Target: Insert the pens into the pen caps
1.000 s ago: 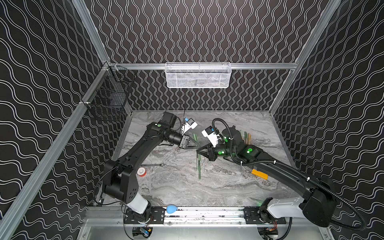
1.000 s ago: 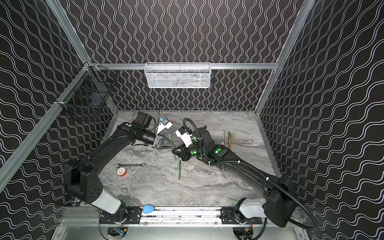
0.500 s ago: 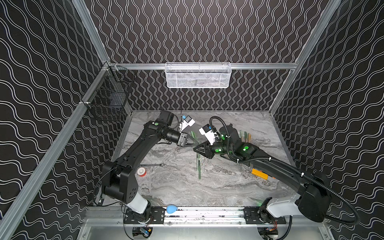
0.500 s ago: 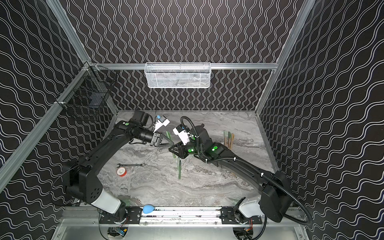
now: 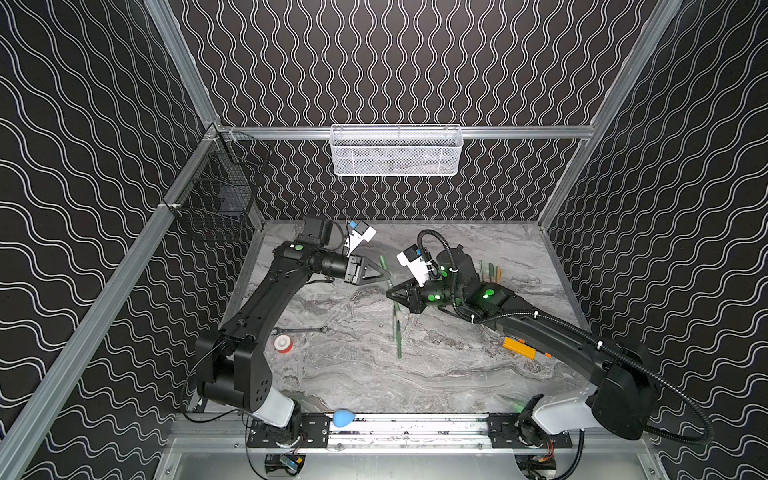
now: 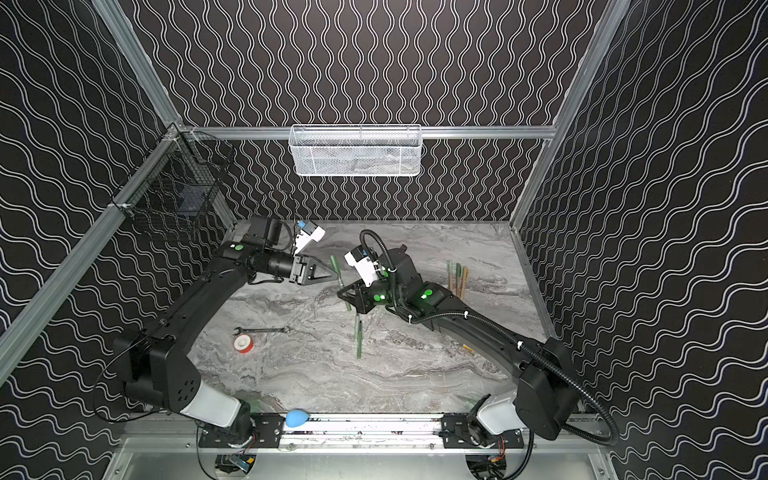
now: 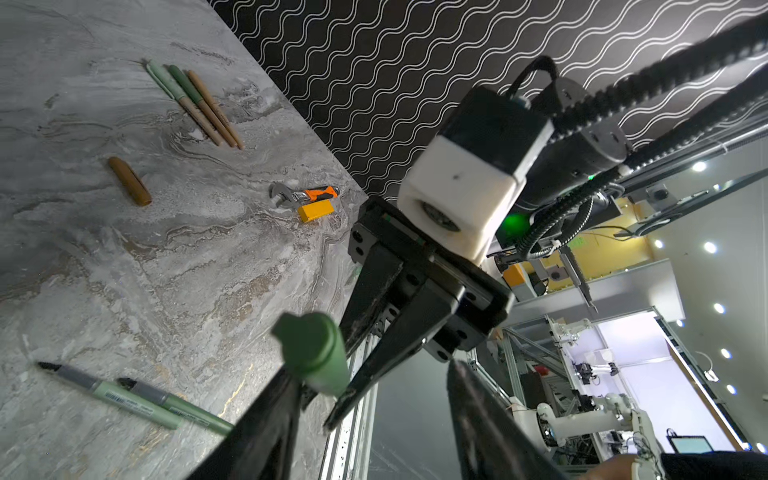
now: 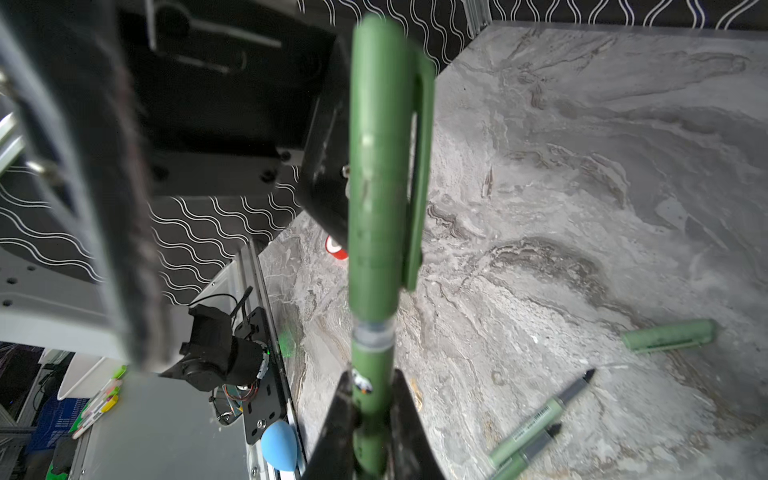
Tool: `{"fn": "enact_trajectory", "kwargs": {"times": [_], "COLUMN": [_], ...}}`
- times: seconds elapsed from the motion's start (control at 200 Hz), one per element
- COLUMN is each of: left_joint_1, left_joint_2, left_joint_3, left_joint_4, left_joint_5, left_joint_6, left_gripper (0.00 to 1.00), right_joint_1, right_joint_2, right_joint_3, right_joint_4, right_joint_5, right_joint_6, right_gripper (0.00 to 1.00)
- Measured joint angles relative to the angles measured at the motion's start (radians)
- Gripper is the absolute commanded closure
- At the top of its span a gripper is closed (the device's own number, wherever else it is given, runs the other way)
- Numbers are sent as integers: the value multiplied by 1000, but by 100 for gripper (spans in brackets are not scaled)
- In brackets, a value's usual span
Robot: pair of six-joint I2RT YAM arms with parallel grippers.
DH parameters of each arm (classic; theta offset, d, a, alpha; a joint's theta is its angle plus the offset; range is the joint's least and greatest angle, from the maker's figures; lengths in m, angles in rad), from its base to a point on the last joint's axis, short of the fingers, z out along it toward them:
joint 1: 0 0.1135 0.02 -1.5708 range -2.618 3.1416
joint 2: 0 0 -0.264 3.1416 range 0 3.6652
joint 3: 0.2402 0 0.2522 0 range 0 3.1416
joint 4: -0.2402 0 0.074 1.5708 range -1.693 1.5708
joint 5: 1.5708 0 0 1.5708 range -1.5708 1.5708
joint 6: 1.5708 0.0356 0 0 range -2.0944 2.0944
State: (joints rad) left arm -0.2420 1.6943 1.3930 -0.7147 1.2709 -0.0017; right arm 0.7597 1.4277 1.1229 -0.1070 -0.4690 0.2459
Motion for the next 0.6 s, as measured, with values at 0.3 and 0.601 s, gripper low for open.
{"fn": "enact_trajectory", "kwargs": {"times": [0.3, 0.601], "left_joint_1": [26, 27], "left_joint_2": [4, 14], "left_joint_3": [32, 35], "left_joint_4": [52, 59], "left_joint_5": [-22, -32], "left_joint_6": [-50, -50], "left_gripper": [37, 42], "right_joint_1": [0, 0], "right_joint_2": [0, -6], "right_joint_3": [5, 5], "right_joint_4": [-6, -7], "right_joint_5": [0, 0], "right_joint_6": [-4, -8], "right_gripper": [96, 96]}}
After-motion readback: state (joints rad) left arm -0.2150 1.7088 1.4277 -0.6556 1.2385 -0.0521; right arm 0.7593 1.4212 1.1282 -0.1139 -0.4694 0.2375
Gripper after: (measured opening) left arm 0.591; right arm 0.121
